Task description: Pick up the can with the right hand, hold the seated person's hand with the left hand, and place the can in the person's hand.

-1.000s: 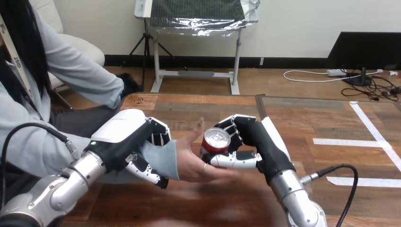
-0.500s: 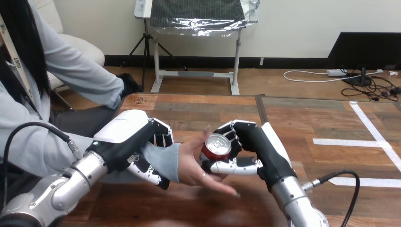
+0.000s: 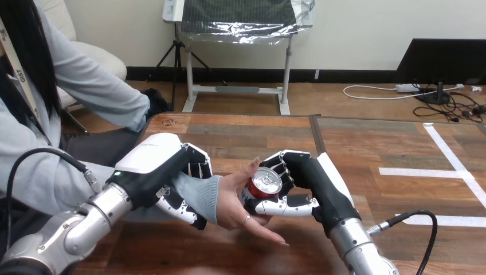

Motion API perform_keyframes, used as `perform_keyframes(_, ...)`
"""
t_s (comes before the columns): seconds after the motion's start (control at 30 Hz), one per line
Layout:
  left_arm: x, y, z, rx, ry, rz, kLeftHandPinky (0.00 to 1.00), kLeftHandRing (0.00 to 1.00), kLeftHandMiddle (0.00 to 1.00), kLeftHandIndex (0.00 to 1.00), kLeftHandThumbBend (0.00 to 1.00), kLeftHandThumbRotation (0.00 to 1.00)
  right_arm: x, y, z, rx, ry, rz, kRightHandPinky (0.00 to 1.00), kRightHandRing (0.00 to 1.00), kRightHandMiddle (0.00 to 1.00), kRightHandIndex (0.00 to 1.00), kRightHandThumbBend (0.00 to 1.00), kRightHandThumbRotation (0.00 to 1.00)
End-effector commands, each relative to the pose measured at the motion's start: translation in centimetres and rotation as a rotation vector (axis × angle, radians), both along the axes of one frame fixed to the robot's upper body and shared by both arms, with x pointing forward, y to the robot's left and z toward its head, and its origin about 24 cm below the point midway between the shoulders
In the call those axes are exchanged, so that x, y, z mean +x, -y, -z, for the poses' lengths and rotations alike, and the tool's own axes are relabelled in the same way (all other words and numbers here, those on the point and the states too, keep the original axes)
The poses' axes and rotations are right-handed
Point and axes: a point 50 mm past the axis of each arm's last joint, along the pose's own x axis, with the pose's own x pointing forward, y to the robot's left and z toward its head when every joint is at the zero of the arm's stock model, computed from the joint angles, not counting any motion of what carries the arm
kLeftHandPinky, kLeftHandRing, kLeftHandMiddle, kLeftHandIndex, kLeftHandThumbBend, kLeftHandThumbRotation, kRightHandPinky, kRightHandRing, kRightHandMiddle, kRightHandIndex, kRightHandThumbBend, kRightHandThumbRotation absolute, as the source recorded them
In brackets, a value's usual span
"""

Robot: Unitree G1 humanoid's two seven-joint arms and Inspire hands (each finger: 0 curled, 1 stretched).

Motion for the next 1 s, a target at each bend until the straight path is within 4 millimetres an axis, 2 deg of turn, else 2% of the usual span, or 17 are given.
perform_keyframes(0.0, 1.95, 2.12, -3.72, -0.078, 0.140, 0.065, 0.25, 0.30, 0.37, 0.39, 0.95, 0.01, 1.34, -1.69, -3.61, 0.061, 0.145, -0.043, 0.37, 0.41, 0.48, 0.52, 0.78, 0.00)
perform_keyframes(0.97, 1.85, 2.22, -3.44, -0.077, 0.132, 0.068, 0.26, 0.31, 0.38, 0.40, 0.94, 0.02, 1.57, -1.26, -3.99, 0.059, 0.151, -0.035, 0.38, 0.43, 0.49, 0.52, 0.78, 0.00)
